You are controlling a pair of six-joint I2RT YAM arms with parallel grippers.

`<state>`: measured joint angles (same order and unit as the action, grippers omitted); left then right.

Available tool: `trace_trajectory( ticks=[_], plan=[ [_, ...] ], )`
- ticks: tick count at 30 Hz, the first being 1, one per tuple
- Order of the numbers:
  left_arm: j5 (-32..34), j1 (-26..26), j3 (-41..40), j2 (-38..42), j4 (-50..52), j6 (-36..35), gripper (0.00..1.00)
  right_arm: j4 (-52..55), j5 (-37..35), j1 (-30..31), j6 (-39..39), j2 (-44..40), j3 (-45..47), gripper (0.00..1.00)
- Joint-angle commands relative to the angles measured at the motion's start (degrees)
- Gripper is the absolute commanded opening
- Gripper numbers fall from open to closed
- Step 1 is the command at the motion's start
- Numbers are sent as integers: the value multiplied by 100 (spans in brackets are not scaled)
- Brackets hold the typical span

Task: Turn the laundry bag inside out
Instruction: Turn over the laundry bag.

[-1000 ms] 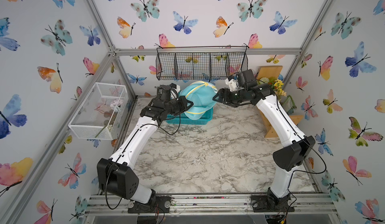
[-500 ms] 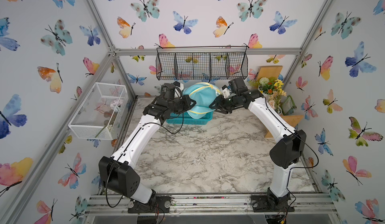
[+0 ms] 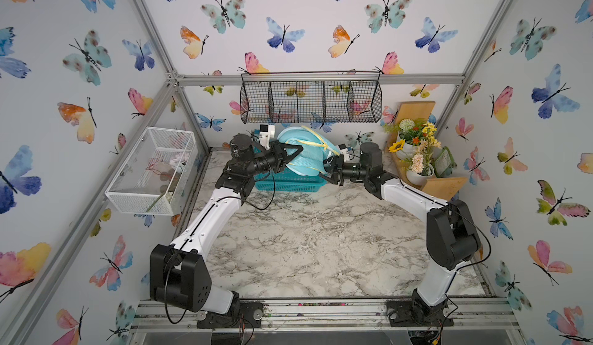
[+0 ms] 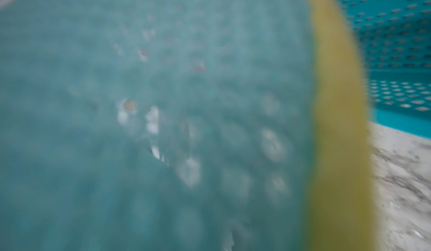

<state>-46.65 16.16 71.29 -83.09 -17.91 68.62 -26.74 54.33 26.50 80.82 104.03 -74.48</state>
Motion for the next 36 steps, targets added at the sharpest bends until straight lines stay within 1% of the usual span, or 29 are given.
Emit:
trace_trajectory(
  ticks=[1, 4, 7, 10, 11, 13, 15, 16, 20, 22, 27, 30, 34, 36],
  plan=[
    [-232, -54, -174, 293, -1587, 660, 0, -3078, 372, -49, 1878, 76, 203, 41],
    [-196, -73, -489, 258, -1737, 794, 0, -3896, 351, -49, 2391, 170, 108, 32],
    [-191, -70, -835, 173, -2291, 1164, 0, -4659, 281, -49, 2908, 369, -172, 25],
    [-44, -50, -1201, 86, -3111, 1706, 0, -4776, 327, -40, 3035, 541, -374, 19],
    [-8, -45, -1250, 46, -3379, 1866, 0, -4849, 329, -40, 3083, 572, -375, 19],
    [7, -62, -1209, -48, -3582, 2007, 0, -5371, 246, -40, 3468, 657, -331, 21],
    [34, -86, -1137, -88, -3447, 1889, 0, -5755, 293, -47, 3800, 676, -318, 25],
    [42, -111, -1118, -106, -3375, 1841, 0, -5763, 354, -57, 3814, 623, -291, 27],
    [67, -311, -1156, -249, -3679, 2066, 0, -5327, 602, -134, 3520, 234, -6, 34],
    [78, -424, -1155, -328, -3839, 2181, 0, -5340, 692, -167, 3546, 126, 118, 37],
    [7, -479, -1049, -403, -3759, 2147, 0, -5350, 695, -256, 3546, -90, 328, 45],
    [-28, -459, -1044, -427, -3755, 2136, 0, -5162, 676, -277, 3390, -114, 236, 50],
    [-20, -314, -1097, -449, -3755, 2112, 0, -4872, 789, -277, 3242, 130, -208, 55],
    [-1, -244, -1096, -441, -3724, 2083, 0, -4306, 966, -276, 2880, 156, -382, 55]
  ],
)
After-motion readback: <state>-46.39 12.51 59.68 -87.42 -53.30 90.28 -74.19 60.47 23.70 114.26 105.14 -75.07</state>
